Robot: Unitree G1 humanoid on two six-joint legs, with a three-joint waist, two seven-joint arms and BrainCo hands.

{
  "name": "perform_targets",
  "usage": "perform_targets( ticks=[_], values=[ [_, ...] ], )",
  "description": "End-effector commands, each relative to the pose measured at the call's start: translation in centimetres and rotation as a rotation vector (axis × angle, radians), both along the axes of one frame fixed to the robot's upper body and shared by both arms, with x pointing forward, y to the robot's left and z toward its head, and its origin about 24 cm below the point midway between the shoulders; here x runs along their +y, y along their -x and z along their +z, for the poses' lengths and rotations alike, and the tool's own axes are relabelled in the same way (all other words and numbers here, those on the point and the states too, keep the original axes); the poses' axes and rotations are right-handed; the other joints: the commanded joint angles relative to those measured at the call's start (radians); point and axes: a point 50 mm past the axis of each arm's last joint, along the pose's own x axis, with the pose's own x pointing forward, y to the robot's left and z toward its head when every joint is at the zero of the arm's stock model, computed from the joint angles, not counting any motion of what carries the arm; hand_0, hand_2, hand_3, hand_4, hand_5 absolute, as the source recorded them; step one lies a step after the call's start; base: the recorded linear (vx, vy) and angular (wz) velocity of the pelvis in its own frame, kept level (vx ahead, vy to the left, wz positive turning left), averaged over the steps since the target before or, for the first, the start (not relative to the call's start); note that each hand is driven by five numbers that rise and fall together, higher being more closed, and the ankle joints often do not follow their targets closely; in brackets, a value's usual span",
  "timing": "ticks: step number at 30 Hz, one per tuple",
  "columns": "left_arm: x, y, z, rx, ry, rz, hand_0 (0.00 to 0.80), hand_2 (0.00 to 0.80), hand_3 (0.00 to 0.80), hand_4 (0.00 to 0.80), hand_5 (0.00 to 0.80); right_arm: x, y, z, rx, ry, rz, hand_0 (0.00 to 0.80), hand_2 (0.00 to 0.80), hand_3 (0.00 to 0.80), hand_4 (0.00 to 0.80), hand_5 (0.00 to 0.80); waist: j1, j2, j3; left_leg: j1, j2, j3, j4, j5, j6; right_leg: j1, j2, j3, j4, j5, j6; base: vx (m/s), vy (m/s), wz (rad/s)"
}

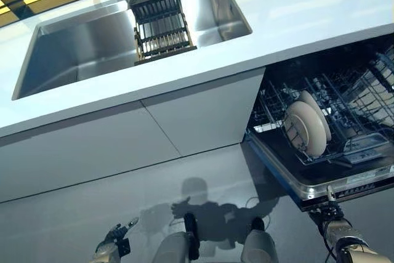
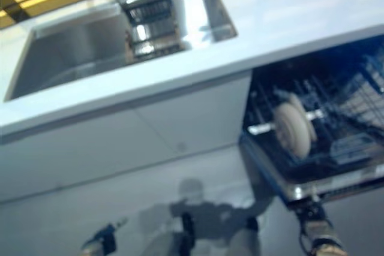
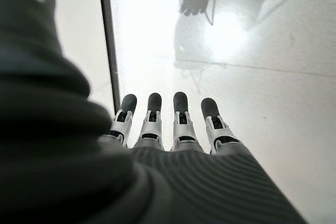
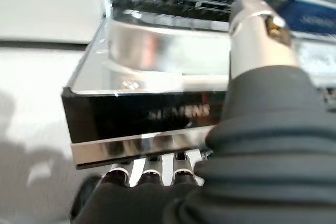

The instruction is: Take plates into dishwasher

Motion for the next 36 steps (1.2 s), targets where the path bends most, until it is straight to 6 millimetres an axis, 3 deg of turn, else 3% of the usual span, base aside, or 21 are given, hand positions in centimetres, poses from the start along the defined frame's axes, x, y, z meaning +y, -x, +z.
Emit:
perform_targets(
  ticks=[1, 6, 10, 17, 21, 29, 33, 36],
  values=[
    [-1.1, 0.7, -0.5, -0.014, 0.039, 0.023, 0.000, 0.000, 0.000, 0.000, 0.000, 1.9, -7.1, 4.8, -0.471, -0.071, 0.096, 0.000, 0.000, 0.000, 0.000, 0.000, 0.034, 0.056, -0.001, -0.025, -0.019, -0.043, 0.197, -0.120, 0.006, 0.000, 0.023, -0.055, 0.061, -0.020, -0.113, 0.087, 0.120, -0.10],
    [-2.5, 1.7, -1.1, 0.023, 0.076, -0.023, 0.000, 0.000, 0.000, 0.000, 0.000, 4.2, -9.9, 7.3, -0.632, -0.055, 0.268, 0.000, 0.000, 0.000, 0.000, 0.000, 0.042, 0.071, -0.025, 0.015, -0.009, -0.037, 0.198, -0.118, -0.003, 0.044, -0.002, -0.071, 0.072, -0.029, -0.112, 0.098, 0.087, -0.04],
    [-3.2, 2.5, -1.4, 0.061, 0.096, -0.061, 0.000, 0.000, 0.000, 0.000, 0.000, 6.6, -12.7, 10.3, -0.769, -0.020, 0.380, 0.000, 0.000, 0.000, 0.000, 0.000, 0.061, 0.072, -0.058, 0.054, -0.007, -0.034, 0.195, -0.119, -0.005, 0.092, -0.011, -0.090, 0.073, -0.036, -0.111, 0.133, 0.059, -0.10],
    [-2.8, 3.8, -1.6, 0.129, 0.079, -0.103, 0.000, 0.000, 0.000, 0.000, 0.000, 8.6, -15.1, 14.3, -0.888, 0.042, 0.483, 0.000, 0.000, 0.000, 0.000, 0.000, 0.092, 0.050, -0.091, 0.101, 0.009, -0.038, 0.196, -0.110, -0.013, 0.172, -0.011, -0.125, 0.054, -0.032, -0.107, 0.126, -0.010, 0.12],
    [-2.1, 5.1, -1.6, 0.170, 0.055, -0.108, 0.000, 0.000, 0.000, 0.000, 0.000, 8.5, -15.6, 15.4, -0.901, 0.076, 0.501, 0.000, 0.000, 0.000, 0.000, 0.000, 0.107, 0.030, -0.102, 0.129, 0.018, -0.042, 0.199, -0.107, -0.015, 0.217, -0.004, -0.134, 0.046, -0.028, -0.103, 0.163, -0.041, 0.04],
    [-0.6, 7.1, -1.5, 0.222, 0.020, -0.110, 0.000, 0.000, 0.000, 0.000, 0.000, 7.5, -15.4, 15.9, -0.890, 0.109, 0.476, 0.000, 0.000, 0.000, 0.000, 0.000, 0.132, -0.010, -0.133, 0.171, 0.025, -0.051, 0.184, -0.104, -0.018, 0.284, 0.016, -0.151, 0.017, -0.017, -0.092, 0.132, -0.050, 0.12],
    [0.1, 8.0, -1.3, 0.248, 0.005, -0.117, 0.000, 0.000, 0.000, 0.000, 0.000, 7.2, -14.9, 14.9, -0.833, 0.119, 0.492, 0.000, 0.000, 0.000, 0.000, 0.000, 0.143, -0.032, -0.151, 0.182, 0.031, -0.053, 0.160, -0.090, -0.019, 0.302, 0.028, -0.160, -0.008, -0.004, -0.088, 0.072, -0.055, 0.26],
    [0.7, 8.5, -1.2, 0.260, 0.000, -0.118, 0.000, 0.000, 0.000, 0.000, 0.000, 6.7, -14.1, 13.2, -0.693, 0.195, 0.558, 0.000, 0.000, 0.000, 0.000, 0.000, 0.150, -0.047, -0.160, 0.188, 0.037, -0.057, 0.135, -0.077, -0.022, 0.313, 0.039, -0.167, -0.034, 0.006, -0.082, 0.028, -0.062, 0.28]
  ],
)
